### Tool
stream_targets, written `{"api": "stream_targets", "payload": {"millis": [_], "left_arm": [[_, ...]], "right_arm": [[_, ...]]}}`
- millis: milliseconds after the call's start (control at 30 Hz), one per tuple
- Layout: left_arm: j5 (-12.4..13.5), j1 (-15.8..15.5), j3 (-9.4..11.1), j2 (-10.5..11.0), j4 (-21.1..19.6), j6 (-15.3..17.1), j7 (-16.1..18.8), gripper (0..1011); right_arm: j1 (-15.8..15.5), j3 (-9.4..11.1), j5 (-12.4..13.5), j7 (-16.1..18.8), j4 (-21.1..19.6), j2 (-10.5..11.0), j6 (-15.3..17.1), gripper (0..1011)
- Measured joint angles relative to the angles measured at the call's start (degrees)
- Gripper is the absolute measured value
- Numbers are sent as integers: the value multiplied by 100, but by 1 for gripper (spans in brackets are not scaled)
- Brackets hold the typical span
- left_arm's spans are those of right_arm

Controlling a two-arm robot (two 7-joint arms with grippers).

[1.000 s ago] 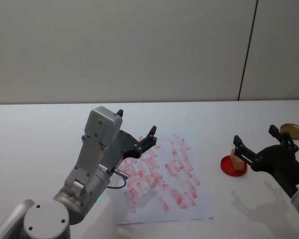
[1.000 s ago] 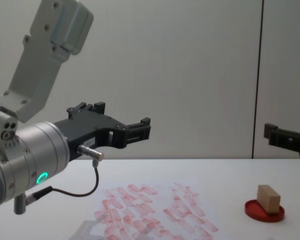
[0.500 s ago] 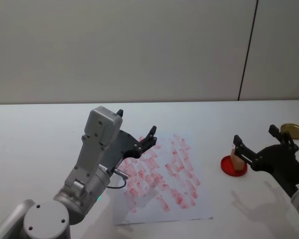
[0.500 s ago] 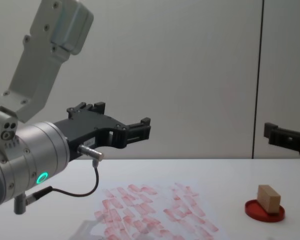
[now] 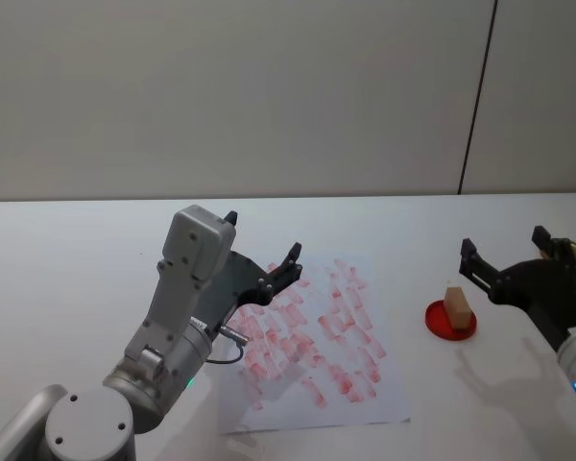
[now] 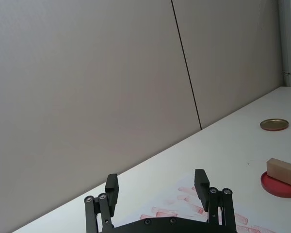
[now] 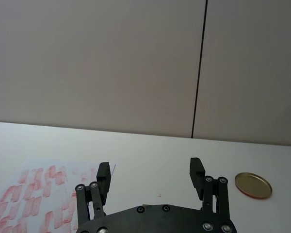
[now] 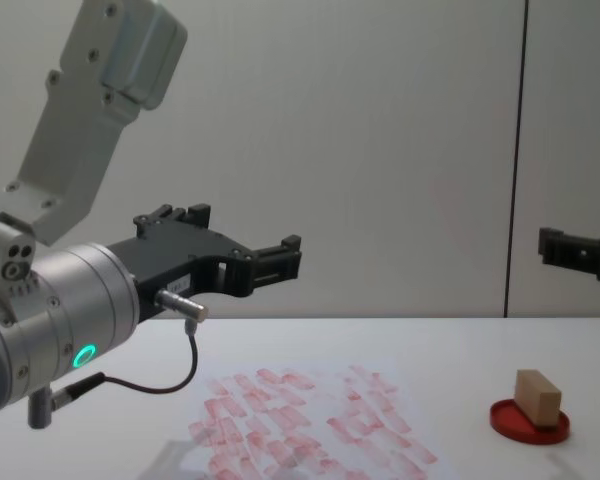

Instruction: Use the one hand to pick up the stamp and affix it onto the A4 paper.

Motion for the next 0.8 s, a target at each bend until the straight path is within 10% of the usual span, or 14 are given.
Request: {"api": "stream_targets", "payload": {"millis": [800], "left_arm": [[0, 0, 0, 0, 0, 0, 0, 993]], "right_arm": [[850, -70, 24, -489, 864, -700, 1481, 1001]]}}
